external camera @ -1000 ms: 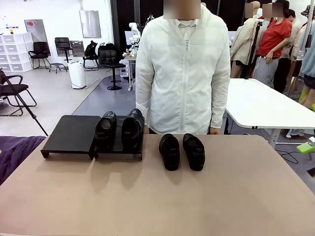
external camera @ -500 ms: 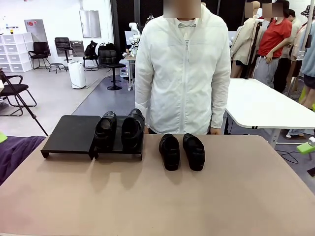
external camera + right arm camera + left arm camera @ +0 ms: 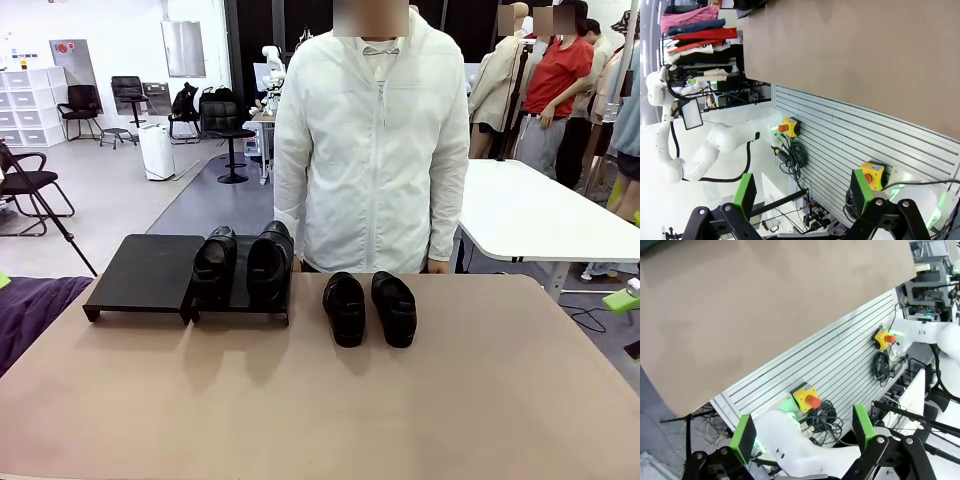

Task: Organize the shoes by placing them on the stand.
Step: Pick up one Shoe and place it in the middle of the table.

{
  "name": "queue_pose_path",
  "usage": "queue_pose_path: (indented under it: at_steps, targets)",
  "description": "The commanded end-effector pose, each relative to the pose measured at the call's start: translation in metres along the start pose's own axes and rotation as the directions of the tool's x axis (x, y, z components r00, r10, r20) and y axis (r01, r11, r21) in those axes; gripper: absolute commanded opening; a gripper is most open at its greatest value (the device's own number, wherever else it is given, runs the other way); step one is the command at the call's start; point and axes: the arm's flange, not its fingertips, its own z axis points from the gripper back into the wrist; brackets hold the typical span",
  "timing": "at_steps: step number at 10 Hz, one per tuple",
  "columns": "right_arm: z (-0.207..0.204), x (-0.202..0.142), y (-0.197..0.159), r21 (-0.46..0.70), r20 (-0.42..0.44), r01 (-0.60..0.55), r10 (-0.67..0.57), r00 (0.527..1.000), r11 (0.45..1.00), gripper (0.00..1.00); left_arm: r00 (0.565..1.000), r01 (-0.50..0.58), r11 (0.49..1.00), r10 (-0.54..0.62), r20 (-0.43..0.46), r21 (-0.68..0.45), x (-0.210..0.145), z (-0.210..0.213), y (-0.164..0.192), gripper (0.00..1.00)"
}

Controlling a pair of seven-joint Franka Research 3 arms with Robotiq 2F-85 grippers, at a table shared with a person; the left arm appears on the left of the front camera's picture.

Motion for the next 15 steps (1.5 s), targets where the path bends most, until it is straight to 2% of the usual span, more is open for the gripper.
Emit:
queue_pose_path:
  at_steps: [1, 2, 3, 4, 5, 6, 7, 8, 9, 10, 11, 13, 14, 15]
  targets:
    - [0.002, 0.000, 0.001, 0.019, 0.001, -0.026, 0.026, 1.000, 0.999, 1.00, 1.000, 0.020, 1.000, -0.019, 0.004, -0.015, -0.002, 0.001, -0.001, 1.00]
    - [0.000, 0.000, 0.000, 0.000, 0.000, 0.000, 0.000, 1.000, 1.000, 1.00, 1.000, 0.020, 1.000, -0.019, 0.004, -0.015, -0.002, 0.001, -0.001, 1.00]
    - [-0.048, 0.043, 0.050, -0.173, -0.039, -0.063, 0.057, 0.998, 0.983, 1.00, 1.000, 0.020, 1.000, -0.019, 0.004, -0.015, -0.002, 0.001, -0.001, 1.00]
    - [-0.109, 0.089, 0.094, -0.279, -0.181, -0.138, 0.089, 0.979, 0.950, 1.00, 1.000, 0.020, 1.000, -0.019, 0.004, -0.015, -0.002, 0.001, -0.001, 1.00]
    - [-0.166, 0.126, 0.120, -0.387, -0.184, -0.082, 0.011, 0.983, 0.918, 1.00, 1.000, 0.020, 1.000, -0.019, 0.004, -0.015, -0.002, 0.001, -0.001, 1.00]
    - [-0.226, 0.148, 0.136, -0.445, -0.104, -0.007, -0.043, 0.994, 0.896, 1.00, 1.000, 0.020, 1.000, -0.019, 0.004, -0.015, -0.002, 0.001, -0.001, 1.00]
    - [-0.272, 0.160, 0.142, -0.481, 0.011, 0.057, -0.059, 0.998, 0.875, 1.00, 1.000, 0.020, 1.000, -0.019, 0.004, -0.015, -0.002, 0.001, -0.001, 1.00]
    - [-0.307, 0.164, 0.142, -0.569, 0.043, 0.044, -0.023, 0.999, 0.821, 1.00, 1.000, 0.020, 1.000, -0.019, 0.004, -0.015, -0.002, 0.001, -0.001, 1.00]
    - [-0.321, 0.165, 0.142, -0.578, 0.080, 0.037, 0.011, 0.997, 0.815, 1.00, 1.000, 0.020, 1.000, -0.019, 0.004, -0.015, -0.002, 0.001, -0.001, 1.00]
    - [-0.293, 0.148, 0.144, -0.481, 0.066, -0.041, 0.083, 0.994, 0.876, 1.00, 1.000, 0.020, 1.000, -0.019, 0.004, -0.015, -0.002, 0.001, -0.001, 1.00]
    - [-0.330, 0.147, 0.150, -0.508, 0.020, -0.019, 0.033, 0.999, 0.861, 1.00, 1.000, 0.020, 1.000, -0.019, 0.004, -0.015, -0.002, 0.001, -0.001, 1.00]
    - [-0.330, 0.147, 0.150, -0.508, 0.020, -0.019, 0.033, 0.999, 0.861, 1.00, 1.000, 0.020, 1.000, -0.019, 0.004, -0.015, -0.002, 0.001, -0.001, 1.00]
    - [-0.329, 0.157, 0.144, -0.506, 0.045, -0.013, 0.042, 0.998, 0.862, 1.00, 1.000, 0.020, 1.000, -0.019, 0.004, -0.015, -0.002, 0.001, -0.001, 1.00]
    - [-0.337, 0.184, 0.152, -0.565, 0.060, 0.012, 0.026, 0.998, 0.825, 1.00, 1.000, 0.020, 1.000, -0.019, 0.004, -0.015, -0.002, 0.001, -0.001, 1.00]
